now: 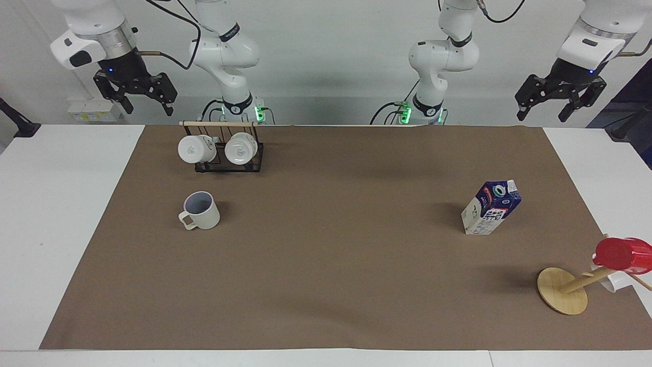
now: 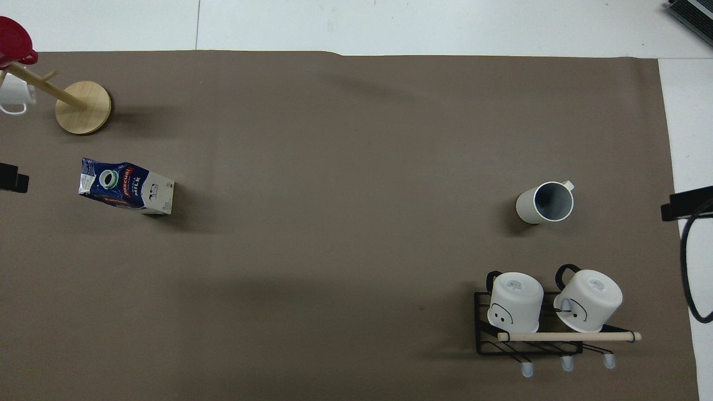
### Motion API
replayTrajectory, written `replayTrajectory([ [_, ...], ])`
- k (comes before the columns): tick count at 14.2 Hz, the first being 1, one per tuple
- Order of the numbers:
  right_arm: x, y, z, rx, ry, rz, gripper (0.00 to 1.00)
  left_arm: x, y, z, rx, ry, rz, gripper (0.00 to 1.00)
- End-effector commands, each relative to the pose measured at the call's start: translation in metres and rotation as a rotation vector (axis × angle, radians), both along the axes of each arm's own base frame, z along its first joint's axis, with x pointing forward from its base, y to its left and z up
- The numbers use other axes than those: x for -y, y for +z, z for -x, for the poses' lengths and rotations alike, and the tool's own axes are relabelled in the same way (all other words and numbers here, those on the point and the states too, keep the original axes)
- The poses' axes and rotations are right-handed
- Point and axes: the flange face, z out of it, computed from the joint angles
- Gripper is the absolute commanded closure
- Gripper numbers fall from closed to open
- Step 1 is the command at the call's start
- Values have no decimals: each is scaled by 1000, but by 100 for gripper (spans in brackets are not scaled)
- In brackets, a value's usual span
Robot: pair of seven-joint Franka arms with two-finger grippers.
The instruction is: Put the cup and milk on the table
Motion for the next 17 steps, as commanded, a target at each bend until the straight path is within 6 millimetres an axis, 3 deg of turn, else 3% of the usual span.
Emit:
replayTrajectory([
  [1, 0, 9, 4, 11, 24, 3, 0, -3, 0, 8, -10, -12, 4, 0],
  [10, 3, 8, 2, 41, 22, 16, 0, -3, -1, 8, -12, -12, -4, 0],
  [17, 1, -5, 5, 28, -4, 15, 0, 1, 0, 8, -11, -13, -1, 0],
])
